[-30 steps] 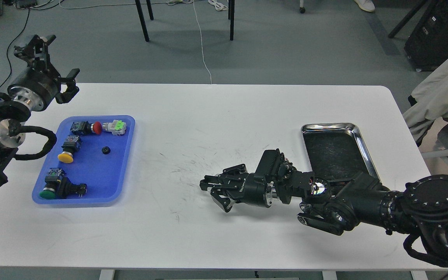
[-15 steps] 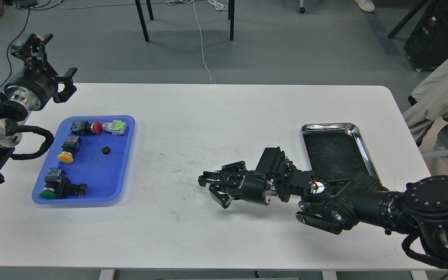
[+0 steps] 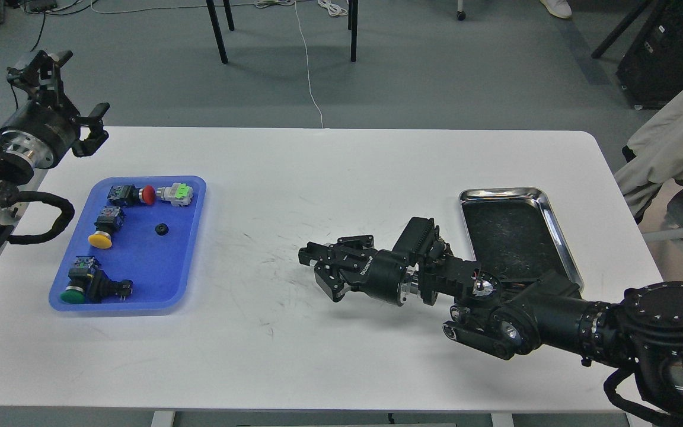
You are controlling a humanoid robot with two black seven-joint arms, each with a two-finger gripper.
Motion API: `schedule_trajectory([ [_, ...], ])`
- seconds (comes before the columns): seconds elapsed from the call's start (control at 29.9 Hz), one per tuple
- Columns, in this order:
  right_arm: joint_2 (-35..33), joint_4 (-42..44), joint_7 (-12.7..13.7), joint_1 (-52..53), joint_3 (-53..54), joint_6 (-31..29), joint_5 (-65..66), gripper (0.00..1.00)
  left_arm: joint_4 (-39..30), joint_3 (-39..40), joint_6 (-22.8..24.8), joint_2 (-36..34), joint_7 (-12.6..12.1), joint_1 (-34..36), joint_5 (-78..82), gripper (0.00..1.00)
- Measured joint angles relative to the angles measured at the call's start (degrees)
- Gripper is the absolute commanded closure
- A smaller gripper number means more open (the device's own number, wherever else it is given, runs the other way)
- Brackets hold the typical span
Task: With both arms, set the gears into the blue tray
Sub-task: 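Open the right gripper and release the black part on the table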
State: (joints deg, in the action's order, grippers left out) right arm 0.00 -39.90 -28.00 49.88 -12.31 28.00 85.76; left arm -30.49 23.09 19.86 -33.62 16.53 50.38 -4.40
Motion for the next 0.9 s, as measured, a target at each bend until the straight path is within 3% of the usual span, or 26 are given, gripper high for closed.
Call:
schedule_trajectory([
  [0.9,0.00,1.94,0.00,-2.91,-1.95,0.00,-2.03,0.91,-1.69,0.03,-0.61,-1.50,0.00,0.16,0.01,0.01],
])
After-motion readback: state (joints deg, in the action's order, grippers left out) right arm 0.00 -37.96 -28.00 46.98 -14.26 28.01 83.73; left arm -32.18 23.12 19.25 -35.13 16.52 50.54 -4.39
